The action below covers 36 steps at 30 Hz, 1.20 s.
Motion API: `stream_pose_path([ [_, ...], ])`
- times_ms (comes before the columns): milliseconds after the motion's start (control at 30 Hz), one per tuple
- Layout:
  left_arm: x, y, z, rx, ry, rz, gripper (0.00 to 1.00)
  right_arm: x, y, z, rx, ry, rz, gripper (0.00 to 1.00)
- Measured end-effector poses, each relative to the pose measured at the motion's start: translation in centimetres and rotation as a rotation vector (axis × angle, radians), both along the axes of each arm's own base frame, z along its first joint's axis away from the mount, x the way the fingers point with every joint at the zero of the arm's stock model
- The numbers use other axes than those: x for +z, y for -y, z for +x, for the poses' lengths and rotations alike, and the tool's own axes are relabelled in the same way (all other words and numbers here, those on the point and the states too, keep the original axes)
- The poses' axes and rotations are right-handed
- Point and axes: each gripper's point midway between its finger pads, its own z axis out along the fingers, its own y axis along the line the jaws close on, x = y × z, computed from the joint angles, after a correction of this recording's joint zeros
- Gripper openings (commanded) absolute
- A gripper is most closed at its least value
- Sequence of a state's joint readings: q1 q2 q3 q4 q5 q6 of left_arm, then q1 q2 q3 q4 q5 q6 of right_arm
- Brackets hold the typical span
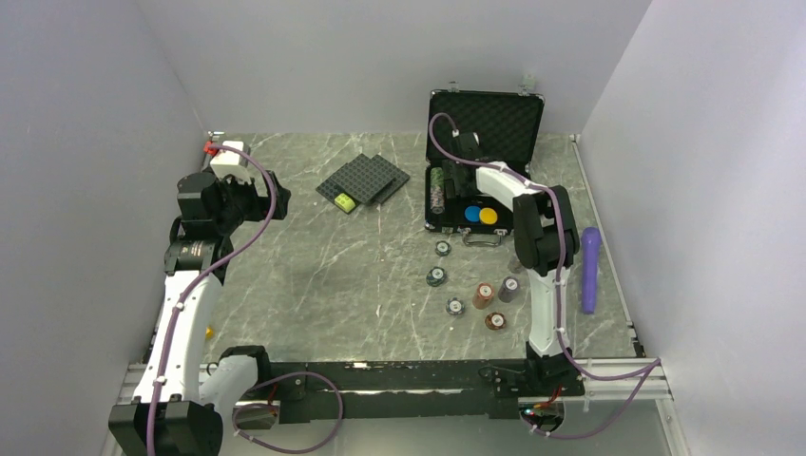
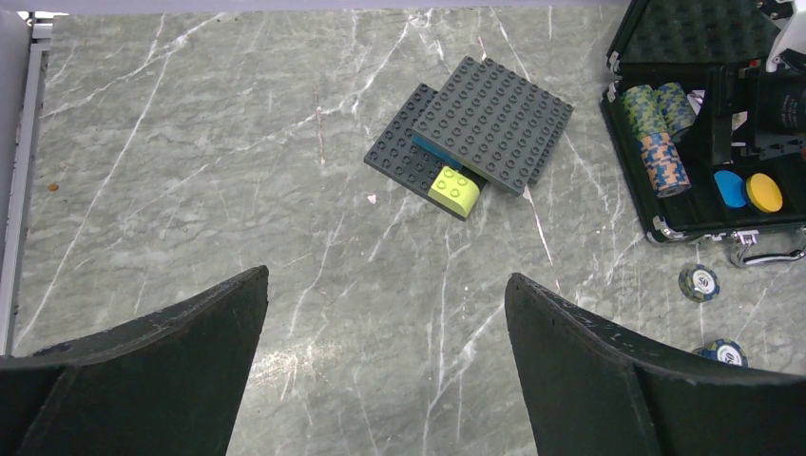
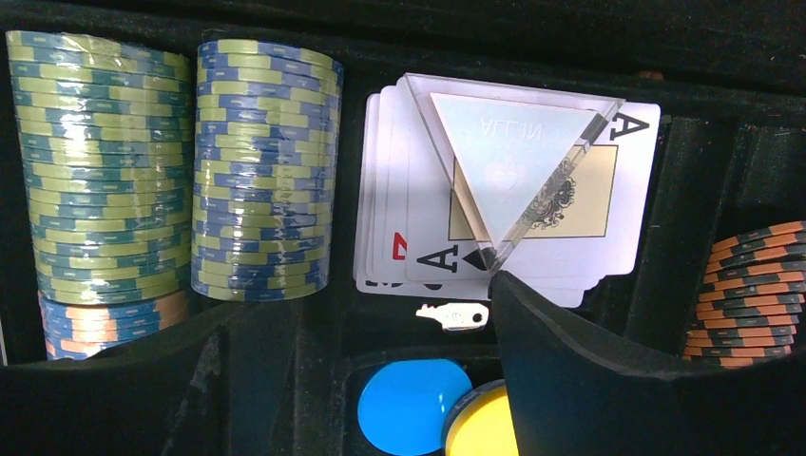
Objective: Pack up texas hold em set
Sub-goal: Place the poker chip in the chip case.
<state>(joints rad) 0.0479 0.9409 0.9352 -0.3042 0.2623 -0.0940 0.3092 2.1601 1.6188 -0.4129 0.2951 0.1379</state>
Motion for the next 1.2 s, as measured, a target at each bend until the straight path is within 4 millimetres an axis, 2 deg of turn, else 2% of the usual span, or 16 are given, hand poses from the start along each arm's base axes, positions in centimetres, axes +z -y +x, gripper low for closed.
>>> stream_pose_path([
  [267,-0.2,0.0,0.1,0.0,-0.006,0.0,0.98,0.0,0.0,0.0,0.004,-0.014,-0.005,0.77],
  [500,-0.3,0.0,0.1,0.0,-0.009,0.0,0.98,0.6,-0.1,-0.5,0.012,0.007,0.026,0.82],
  [600,-0.4,0.0,0.2,0.0,-0.013,-0.001,0.98,1.8,-0.1,-0.6,0.016,0.028,0.046,0.84],
  [767,-0.5,0.0,0.2,0.0,-0.015,-0.001,0.98,5.4,-0.3,-0.5,0.028,0.092,0.082,0.87],
  [867,-0.5,0.0,0.2,0.0,-0.015,-0.001,0.98,7.4,-0.4,-1.2,0.037,0.124,0.103,0.87],
  [1000,-0.5,0.0,0.2,0.0,-0.015,-0.001,0.98,9.6,0.0,-3.8,0.044,0.149,0.132,0.87],
  [1033,-0.4,0.0,0.2,0.0,-0.014,-0.001,0.98,9.9,0.2,-4.9,0.045,0.153,0.14,0.87],
  [1200,-0.3,0.0,0.2,0.0,-0.009,0.0,0.98,10.0,1.9,-10.1,0.017,0.125,0.152,0.88],
])
